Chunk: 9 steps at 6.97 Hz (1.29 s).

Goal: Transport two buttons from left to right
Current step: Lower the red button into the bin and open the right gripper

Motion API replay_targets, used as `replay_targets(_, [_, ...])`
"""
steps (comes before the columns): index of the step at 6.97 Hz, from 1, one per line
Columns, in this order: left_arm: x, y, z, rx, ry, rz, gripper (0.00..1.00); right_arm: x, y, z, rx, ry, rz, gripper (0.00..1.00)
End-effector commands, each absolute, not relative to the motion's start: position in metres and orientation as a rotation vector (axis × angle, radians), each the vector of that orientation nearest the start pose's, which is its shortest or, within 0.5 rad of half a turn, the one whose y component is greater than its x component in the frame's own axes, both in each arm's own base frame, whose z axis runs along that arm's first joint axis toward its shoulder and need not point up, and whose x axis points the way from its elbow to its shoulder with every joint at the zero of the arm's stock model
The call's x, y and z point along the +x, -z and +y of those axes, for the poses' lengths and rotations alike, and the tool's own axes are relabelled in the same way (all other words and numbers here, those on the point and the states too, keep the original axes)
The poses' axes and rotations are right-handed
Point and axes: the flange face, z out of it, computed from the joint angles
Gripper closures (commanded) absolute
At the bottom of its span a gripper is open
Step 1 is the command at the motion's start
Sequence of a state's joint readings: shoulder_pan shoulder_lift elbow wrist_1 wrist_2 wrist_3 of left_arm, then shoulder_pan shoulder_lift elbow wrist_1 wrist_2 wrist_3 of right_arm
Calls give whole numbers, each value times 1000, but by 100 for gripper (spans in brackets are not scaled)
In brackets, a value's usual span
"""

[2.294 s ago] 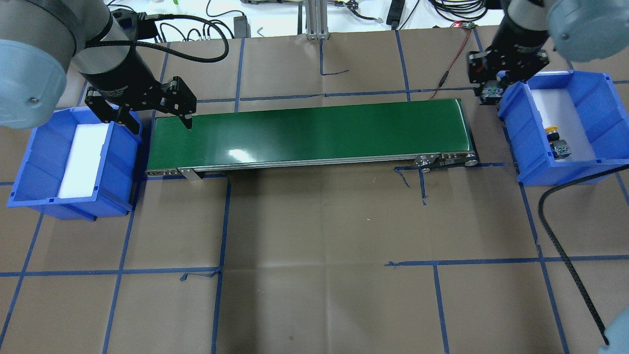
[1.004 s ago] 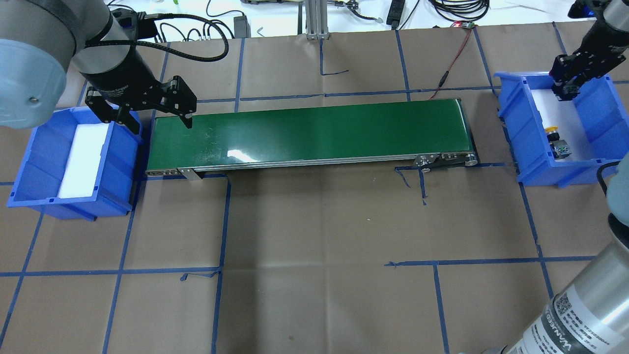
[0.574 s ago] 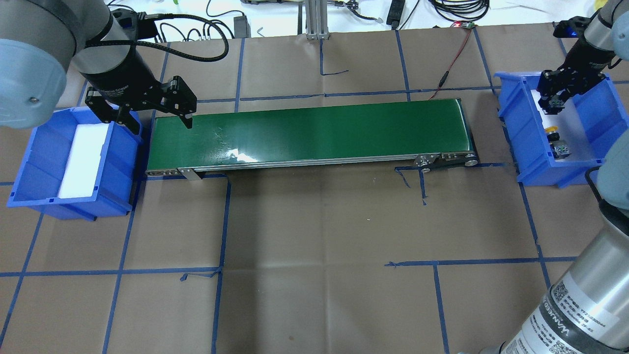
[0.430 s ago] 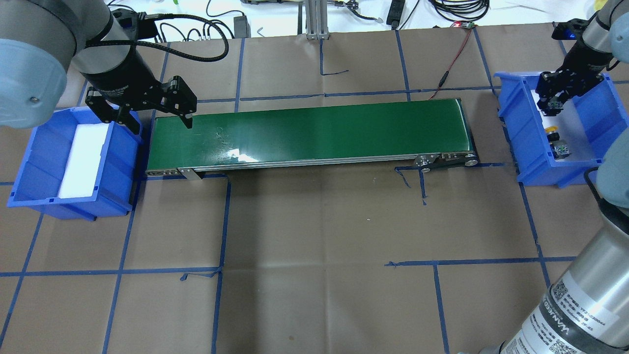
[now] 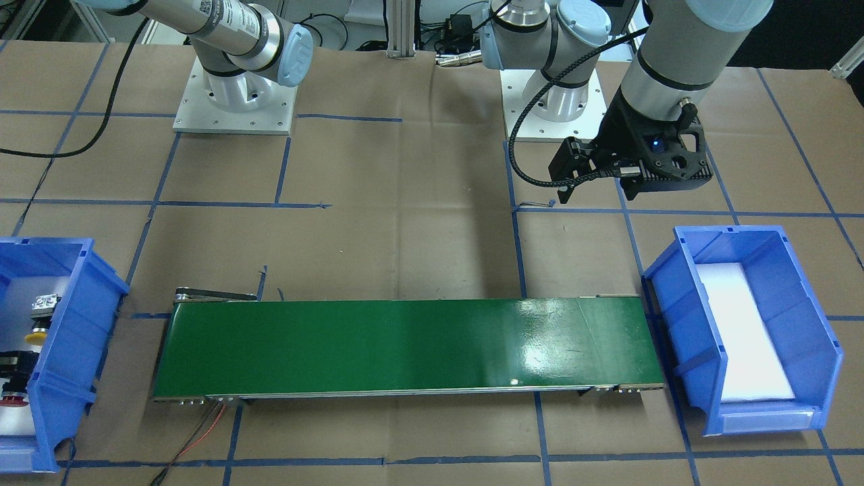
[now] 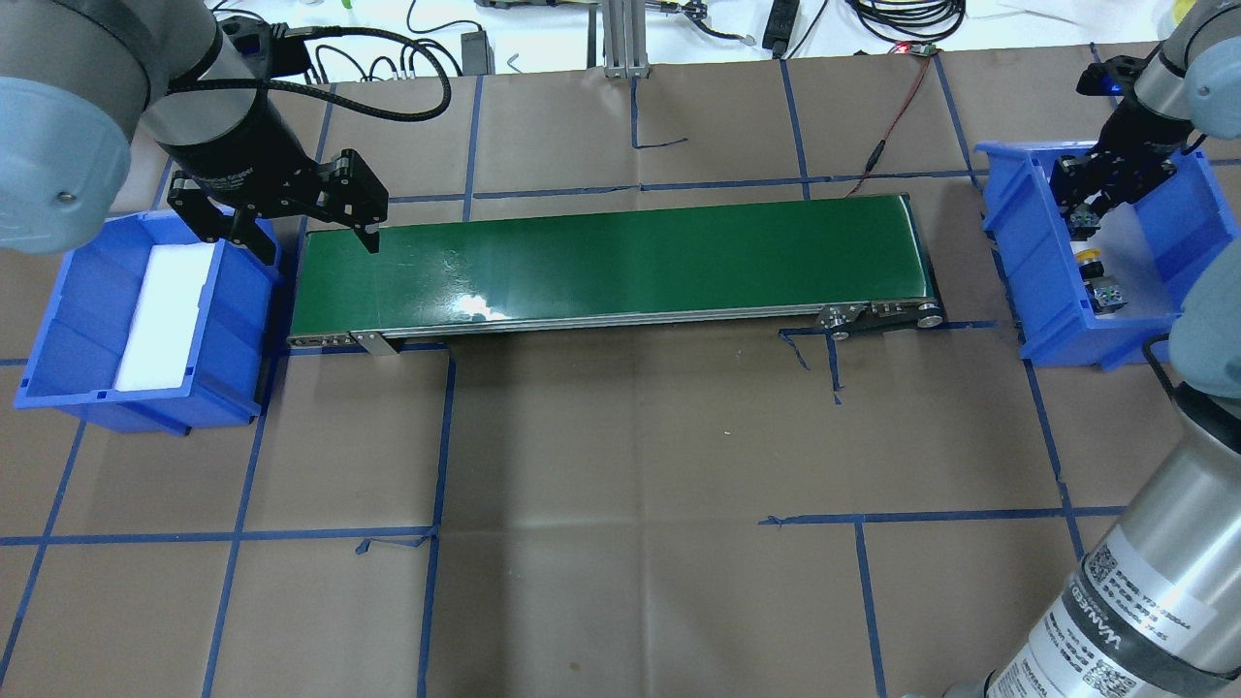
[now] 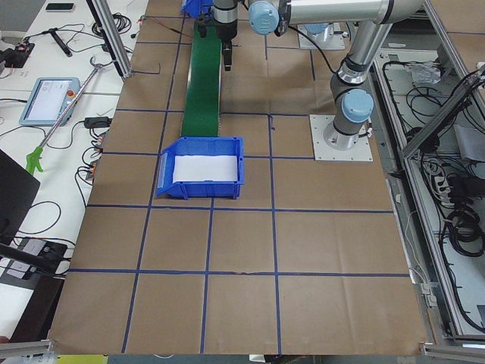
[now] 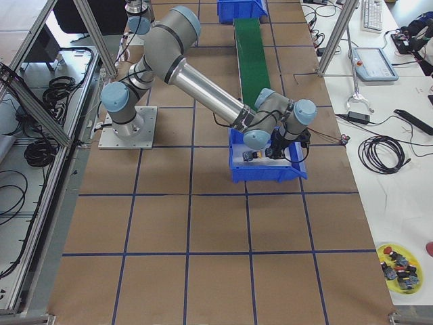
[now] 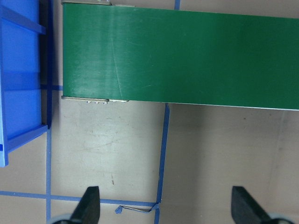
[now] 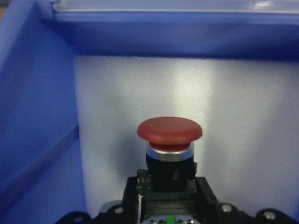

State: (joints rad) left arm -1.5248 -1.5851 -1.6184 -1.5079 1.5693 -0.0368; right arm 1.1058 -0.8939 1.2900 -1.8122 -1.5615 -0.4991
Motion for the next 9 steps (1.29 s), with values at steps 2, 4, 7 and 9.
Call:
replay_targets(2, [-110,-463,-503,-130,0,3140,0,-199,-235,-697,-50,-184,3057,1])
replay_targets(4, [-110,-463,-503,-130,-2,3140,0,-192,-280,-696,-68,-111,3093,0])
replay_targets(7, [-110,-463,-503,-130,0,3140,0,-176,-391,-666,9,58,3167,0])
replay_targets(9, [-110,-463,-503,-130,-2,3140,0,-130,-442,-641,159,29,3144,0])
